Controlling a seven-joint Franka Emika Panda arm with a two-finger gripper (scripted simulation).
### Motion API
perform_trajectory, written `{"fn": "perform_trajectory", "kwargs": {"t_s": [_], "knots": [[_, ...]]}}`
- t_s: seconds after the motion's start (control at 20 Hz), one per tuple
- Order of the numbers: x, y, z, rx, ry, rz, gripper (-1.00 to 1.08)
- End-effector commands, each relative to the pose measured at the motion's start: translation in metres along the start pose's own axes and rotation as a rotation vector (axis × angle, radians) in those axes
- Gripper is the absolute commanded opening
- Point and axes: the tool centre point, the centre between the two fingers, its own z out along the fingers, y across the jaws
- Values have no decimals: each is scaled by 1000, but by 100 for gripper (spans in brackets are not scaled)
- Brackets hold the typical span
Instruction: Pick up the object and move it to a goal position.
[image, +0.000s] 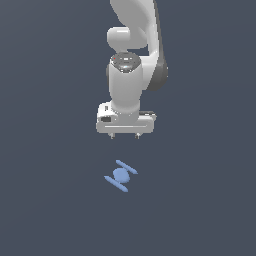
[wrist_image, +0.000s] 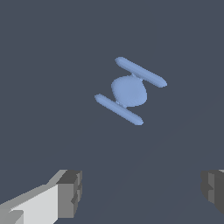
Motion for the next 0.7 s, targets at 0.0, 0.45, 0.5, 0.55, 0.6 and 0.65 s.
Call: {"fn": "perform_trajectory", "kwargs": {"t_s": [0.0,0.45,0.5,0.55,0.6,0.65], "knots": [[0,0,0,0,0,0,68],[0,-15,-4,11,6,-28,68],[0,-14,-4,11,5,-29,68],[1,-14,-4,12,5,-31,68],[1,-14,-3,13,4,-33,68],[2,-14,-3,15,3,-37,68]]}}
